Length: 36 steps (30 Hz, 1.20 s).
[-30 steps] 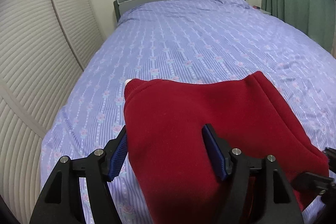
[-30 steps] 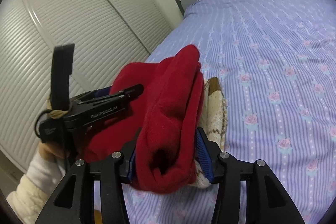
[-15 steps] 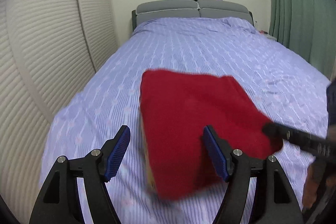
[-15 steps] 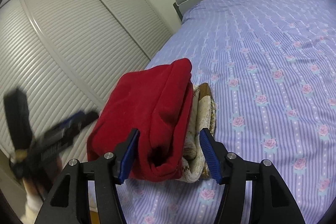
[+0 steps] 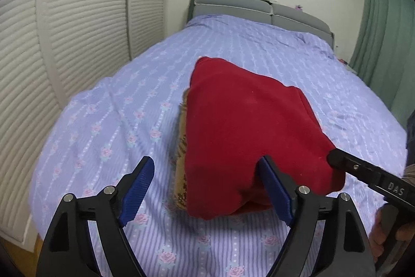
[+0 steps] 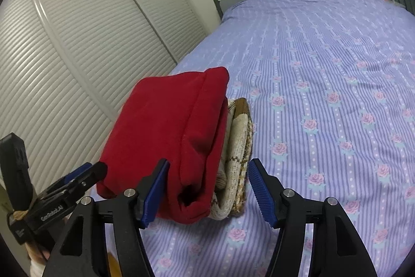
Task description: Fold small clothes
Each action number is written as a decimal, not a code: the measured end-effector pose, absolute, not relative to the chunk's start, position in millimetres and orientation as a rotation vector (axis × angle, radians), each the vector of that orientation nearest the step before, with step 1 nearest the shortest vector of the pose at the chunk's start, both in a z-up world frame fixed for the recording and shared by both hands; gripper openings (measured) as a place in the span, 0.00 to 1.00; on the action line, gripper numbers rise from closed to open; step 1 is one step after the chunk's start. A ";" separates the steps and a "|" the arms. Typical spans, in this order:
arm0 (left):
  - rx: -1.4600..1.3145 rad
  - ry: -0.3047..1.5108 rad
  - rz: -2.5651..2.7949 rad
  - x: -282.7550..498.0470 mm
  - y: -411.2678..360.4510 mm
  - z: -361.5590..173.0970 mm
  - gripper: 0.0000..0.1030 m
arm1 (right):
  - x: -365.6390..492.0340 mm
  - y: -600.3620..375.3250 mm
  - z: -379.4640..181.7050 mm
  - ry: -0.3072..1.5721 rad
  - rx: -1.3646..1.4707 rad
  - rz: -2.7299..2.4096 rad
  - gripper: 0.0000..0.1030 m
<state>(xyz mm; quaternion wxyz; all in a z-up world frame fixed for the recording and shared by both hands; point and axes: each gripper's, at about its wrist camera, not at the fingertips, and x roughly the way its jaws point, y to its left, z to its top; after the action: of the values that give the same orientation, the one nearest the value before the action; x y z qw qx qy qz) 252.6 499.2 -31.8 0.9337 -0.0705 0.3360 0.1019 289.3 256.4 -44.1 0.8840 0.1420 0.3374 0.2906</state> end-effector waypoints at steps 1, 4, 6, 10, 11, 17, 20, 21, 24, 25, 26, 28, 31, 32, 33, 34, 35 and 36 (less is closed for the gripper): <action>-0.142 0.684 0.229 250.9 495.8 -28.8 0.80 | 288.7 256.0 -41.0 0.706 0.292 0.603 0.62; -0.130 0.708 0.281 245.9 477.2 -16.9 0.80 | 282.7 250.8 -30.6 0.681 0.283 0.601 0.62; -0.136 0.717 0.272 241.1 464.1 -9.3 0.80 | 275.7 244.6 -22.0 0.658 0.268 0.603 0.62; -0.099 0.683 0.232 223.5 424.2 13.5 0.80 | 256.3 219.9 -5.0 0.608 0.216 0.591 0.75; -0.076 0.674 0.240 218.3 411.6 19.3 0.81 | 250.7 210.4 -1.1 0.596 0.204 0.578 0.75; -0.025 0.628 0.220 188.6 355.8 40.3 0.88 | 222.0 147.7 13.0 0.568 0.149 0.532 0.81; -0.042 0.608 0.185 173.7 331.4 46.2 0.92 | 204.9 116.8 15.7 0.550 0.108 0.504 0.82; -0.041 0.609 0.169 169.0 321.3 47.0 0.92 | 200.0 108.4 15.9 0.543 0.092 0.494 0.82; -0.021 0.611 0.137 158.8 296.0 48.1 0.92 | 183.9 82.0 15.7 0.539 0.050 0.465 0.82; -0.016 0.608 0.130 154.5 285.6 48.2 0.92 | 178.3 72.1 15.7 0.539 0.041 0.463 0.82; -0.014 0.602 0.128 151.4 278.6 48.3 0.93 | 173.2 63.3 16.1 0.542 0.030 0.455 0.82; -0.002 0.588 0.128 141.5 259.9 47.0 0.95 | 162.2 43.1 15.7 0.541 0.025 0.434 0.83; 0.003 0.579 0.109 130.5 237.7 44.1 0.95 | 145.2 17.0 15.9 0.544 0.023 0.404 0.83; 0.007 0.582 0.097 126.9 228.4 42.1 0.95 | 139.3 7.9 15.6 0.546 0.021 0.397 0.83; 0.017 0.587 0.088 124.6 218.7 40.9 0.95 | 133.8 0.8 15.1 0.545 0.023 0.388 0.83; 0.027 0.588 0.078 122.6 210.5 39.6 0.95 | 127.8 -7.1 15.4 0.543 0.023 0.377 0.83; 0.040 0.584 0.067 119.4 200.9 38.3 0.95 | 121.9 -15.1 15.8 0.540 0.022 0.370 0.83; 0.050 0.583 0.060 117.3 193.0 37.3 0.95 | 116.0 -21.6 16.0 0.537 0.022 0.363 0.83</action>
<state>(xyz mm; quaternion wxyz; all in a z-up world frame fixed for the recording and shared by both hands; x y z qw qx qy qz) 117.3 193.0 37.3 0.9570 0.0248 0.2875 0.0298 116.0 -21.6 16.0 0.9479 0.0107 0.2640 0.1782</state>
